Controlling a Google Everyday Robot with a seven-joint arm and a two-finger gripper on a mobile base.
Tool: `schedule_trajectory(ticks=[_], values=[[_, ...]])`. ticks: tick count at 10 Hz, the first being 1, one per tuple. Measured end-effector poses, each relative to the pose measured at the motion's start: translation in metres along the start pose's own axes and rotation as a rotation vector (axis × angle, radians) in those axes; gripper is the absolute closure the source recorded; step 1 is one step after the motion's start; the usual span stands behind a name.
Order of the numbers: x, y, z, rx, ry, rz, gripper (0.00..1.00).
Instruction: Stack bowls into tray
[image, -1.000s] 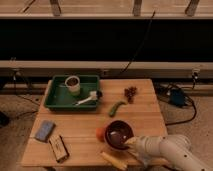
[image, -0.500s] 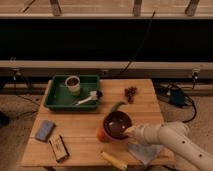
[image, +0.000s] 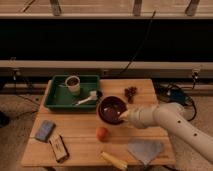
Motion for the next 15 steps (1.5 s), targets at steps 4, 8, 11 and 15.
schedule_trajectory(ticks=[4,8,11,15], values=[[0.004,-0.022,-0.003,0.020,-0.006,-0.039,0.92],[0.003,-0.023,-0.002,0.020,-0.008,-0.041,0.92],[0.003,-0.022,-0.002,0.019,-0.007,-0.041,0.92],[0.001,-0.053,0.012,0.015,-0.012,-0.138,0.92]])
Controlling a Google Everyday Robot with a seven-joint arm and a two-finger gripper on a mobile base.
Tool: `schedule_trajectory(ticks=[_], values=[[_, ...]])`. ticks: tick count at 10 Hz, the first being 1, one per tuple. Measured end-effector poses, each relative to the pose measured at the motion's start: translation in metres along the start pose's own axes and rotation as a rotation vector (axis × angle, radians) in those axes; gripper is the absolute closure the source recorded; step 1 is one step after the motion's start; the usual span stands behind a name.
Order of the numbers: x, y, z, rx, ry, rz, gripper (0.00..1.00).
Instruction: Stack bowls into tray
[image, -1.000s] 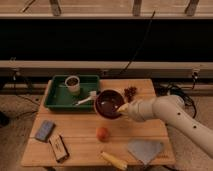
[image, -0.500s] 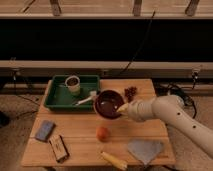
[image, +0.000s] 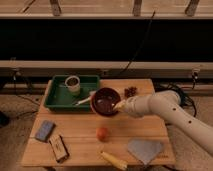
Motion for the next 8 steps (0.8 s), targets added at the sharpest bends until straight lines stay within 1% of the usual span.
schedule_trajectory(ticks=[1,2,4,5,8], values=[[-0.002,-0.015,0.015,-0.006,-0.006,-0.036,0.92],[-0.003,-0.033,0.034,-0.017,-0.015,-0.074,0.92],[-0.003,-0.054,0.065,-0.037,-0.034,-0.126,0.92],[-0.001,-0.067,0.086,-0.049,-0.047,-0.155,0.92],[-0.005,-0.091,0.128,-0.075,-0.080,-0.219,0.92]])
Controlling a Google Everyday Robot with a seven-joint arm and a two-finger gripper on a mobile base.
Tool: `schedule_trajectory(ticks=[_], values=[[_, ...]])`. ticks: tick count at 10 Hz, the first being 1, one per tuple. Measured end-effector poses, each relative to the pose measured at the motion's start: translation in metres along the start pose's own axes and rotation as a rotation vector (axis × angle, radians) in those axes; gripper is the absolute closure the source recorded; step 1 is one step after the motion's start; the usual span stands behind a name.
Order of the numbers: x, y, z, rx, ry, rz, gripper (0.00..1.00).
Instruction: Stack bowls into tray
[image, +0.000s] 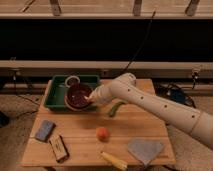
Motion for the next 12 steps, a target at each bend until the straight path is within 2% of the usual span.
schedule_trajectory(ticks=[5,12], values=[[0.023,-0.016,0.037,-0.026,-0.018,-0.028,0.92],[0.028,-0.031,0.081,-0.060,-0.031,-0.071,0.92]])
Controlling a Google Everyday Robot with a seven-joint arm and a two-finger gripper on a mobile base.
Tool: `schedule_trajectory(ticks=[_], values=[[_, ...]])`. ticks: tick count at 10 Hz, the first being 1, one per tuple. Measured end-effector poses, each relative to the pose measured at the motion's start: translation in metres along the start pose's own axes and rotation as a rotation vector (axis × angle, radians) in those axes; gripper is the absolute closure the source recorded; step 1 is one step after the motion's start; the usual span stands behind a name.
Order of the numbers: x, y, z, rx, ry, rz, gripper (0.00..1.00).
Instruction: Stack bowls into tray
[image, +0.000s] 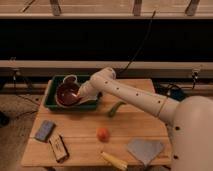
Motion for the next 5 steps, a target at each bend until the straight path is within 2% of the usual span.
schedule_trajectory(ticks=[5], values=[[0.000,-0.015,0.029,-0.019,-0.024,-0.044,0.92]])
